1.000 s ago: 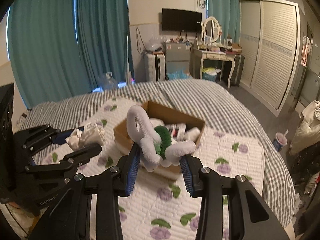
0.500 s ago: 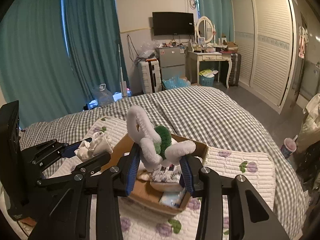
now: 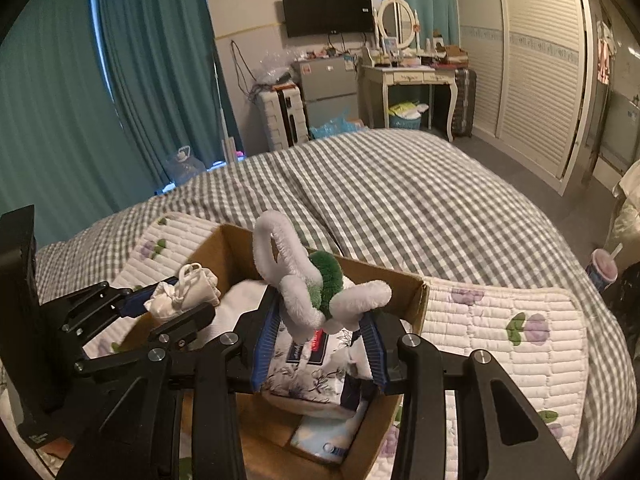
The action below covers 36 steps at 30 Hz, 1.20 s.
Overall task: Organize soft objects
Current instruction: 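Open both grippers and pull both tools back from the box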
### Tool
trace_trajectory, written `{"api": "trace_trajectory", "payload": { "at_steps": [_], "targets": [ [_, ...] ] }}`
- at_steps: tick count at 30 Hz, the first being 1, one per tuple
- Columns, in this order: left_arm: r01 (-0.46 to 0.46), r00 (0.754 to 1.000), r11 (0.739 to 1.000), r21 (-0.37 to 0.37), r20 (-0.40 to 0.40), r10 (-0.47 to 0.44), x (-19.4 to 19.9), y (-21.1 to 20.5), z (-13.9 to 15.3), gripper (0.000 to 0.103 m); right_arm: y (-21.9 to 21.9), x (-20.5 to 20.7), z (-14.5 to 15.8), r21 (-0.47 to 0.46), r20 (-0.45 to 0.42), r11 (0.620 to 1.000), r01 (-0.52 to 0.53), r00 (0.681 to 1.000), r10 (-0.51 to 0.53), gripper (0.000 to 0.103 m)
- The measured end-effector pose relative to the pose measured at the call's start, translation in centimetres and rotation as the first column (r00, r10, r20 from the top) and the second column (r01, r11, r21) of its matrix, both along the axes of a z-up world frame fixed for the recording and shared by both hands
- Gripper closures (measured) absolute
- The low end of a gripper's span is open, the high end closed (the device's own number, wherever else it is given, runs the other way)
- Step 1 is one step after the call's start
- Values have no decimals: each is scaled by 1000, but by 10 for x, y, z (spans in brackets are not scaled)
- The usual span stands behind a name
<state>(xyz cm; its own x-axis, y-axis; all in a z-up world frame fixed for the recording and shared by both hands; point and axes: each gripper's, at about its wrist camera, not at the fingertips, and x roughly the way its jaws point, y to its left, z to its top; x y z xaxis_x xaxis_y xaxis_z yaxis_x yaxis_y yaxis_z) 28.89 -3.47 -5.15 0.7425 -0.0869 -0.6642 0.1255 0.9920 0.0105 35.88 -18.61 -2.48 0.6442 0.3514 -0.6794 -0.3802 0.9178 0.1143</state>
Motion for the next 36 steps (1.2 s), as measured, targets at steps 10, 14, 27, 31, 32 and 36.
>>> {"api": "trace_trajectory", "payload": {
  "at_steps": [10, 14, 27, 31, 32, 36],
  "targets": [
    [-13, 1000, 999, -30, 14, 13, -3, 0, 0, 22, 3, 14, -16, 61, -27, 998, 20, 999, -19, 32],
    [-15, 997, 1000, -6, 69, 16, -19, -3, 19, 18, 1, 1, 2, 40, 8, 999, 36, 999, -36, 32],
    [-61, 944, 998, -2, 325, 59, -124, 9, 156, 18, -24, -120, 161, 45, 240, 997, 68, 968, -77, 32],
    [-68, 907, 997, -27, 415, 73, -172, 19, 196, 2, -32, -177, 205, 73, 331, 995, 65, 940, -86, 28],
    [-73, 895, 997, -36, 438, 81, -183, 22, 203, 0, -33, -191, 212, 78, 354, 995, 70, 930, -93, 25],
    [-75, 864, 996, -44, 496, 87, -225, 33, 222, 0, -34, -246, 233, 79, 436, 996, 52, 896, -81, 10]
  ]
}}
